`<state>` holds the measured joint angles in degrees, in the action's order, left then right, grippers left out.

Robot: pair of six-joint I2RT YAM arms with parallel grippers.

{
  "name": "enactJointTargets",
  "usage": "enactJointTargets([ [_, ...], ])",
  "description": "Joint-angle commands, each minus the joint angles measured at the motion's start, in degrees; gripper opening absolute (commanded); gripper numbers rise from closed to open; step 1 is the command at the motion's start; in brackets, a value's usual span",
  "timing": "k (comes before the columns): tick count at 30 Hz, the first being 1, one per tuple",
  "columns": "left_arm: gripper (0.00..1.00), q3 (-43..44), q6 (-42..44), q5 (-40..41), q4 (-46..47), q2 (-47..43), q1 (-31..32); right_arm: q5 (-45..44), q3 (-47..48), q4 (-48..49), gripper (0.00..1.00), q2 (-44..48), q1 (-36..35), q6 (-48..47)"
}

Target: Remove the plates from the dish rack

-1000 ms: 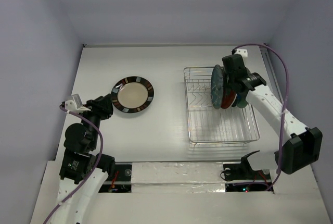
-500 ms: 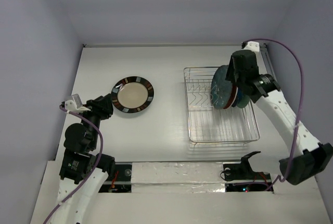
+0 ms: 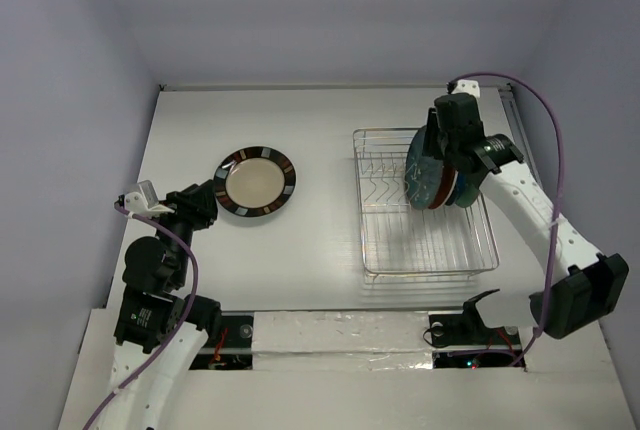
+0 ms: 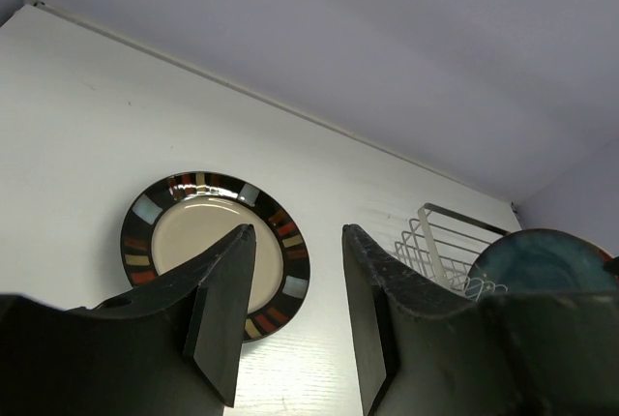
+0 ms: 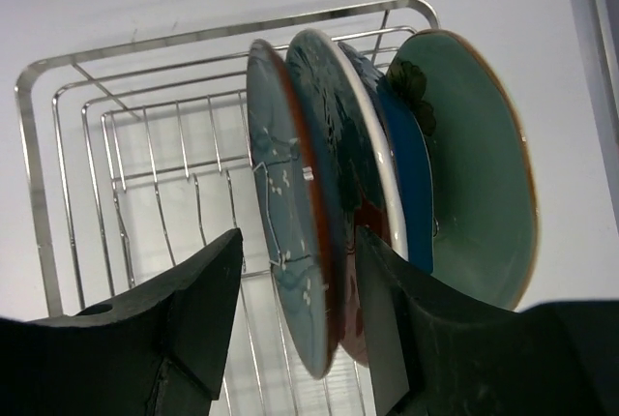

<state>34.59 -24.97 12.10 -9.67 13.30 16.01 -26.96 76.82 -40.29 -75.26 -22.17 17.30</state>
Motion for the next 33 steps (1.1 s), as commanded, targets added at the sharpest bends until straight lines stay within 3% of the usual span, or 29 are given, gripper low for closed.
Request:
enactJointTargets([
  [1,0.38,0.13,-0.08,-0.23,2.47,-0.03,-0.28,-0.63,-0.09,1.71,0.55,-1.55,-0.06,-1.04],
  [6,0.38,0.22,-0.08,-0.23,2.47,-0.03,-0.28,-4.76,-1.06,2.15,0.54,-6.9,-0.06,-1.04],
  [8,0.38,0.13,-0.08,-0.23,2.46,-0.03,-0.28,-6.78,-0.97,1.89,0.49,-8.4,-0.06,-1.21],
  [12,0.38,0.04,0.01,-0.23,2.64,-0.03,-0.28,-8.89,1.31,1.01,0.29,-10.34,-0.06,-2.88],
  [13,0.38,0.04,0.01,-0.23,2.55,0.06,-0.28,-9.33,3.15,0.66,0.19,-10.34,-0.06,-3.15],
  [19,0.38,0.13,0.01,-0.23,2.64,-0.03,-0.28,-10.22,8.87,-0.75,0.0,-6.84,-0.06,-5.52],
  [26,0.38,0.04,0.19,-0.23,2.73,0.67,-0.28,-10.4,17.31,-3.21,0.0,-3.05,-1.12,-7.72],
  [33,0.38,0.04,0.1,-0.23,2.9,0.67,-0.28,5.64,18.73,1.96,0.0,2.31,-4.45,-0.18],
])
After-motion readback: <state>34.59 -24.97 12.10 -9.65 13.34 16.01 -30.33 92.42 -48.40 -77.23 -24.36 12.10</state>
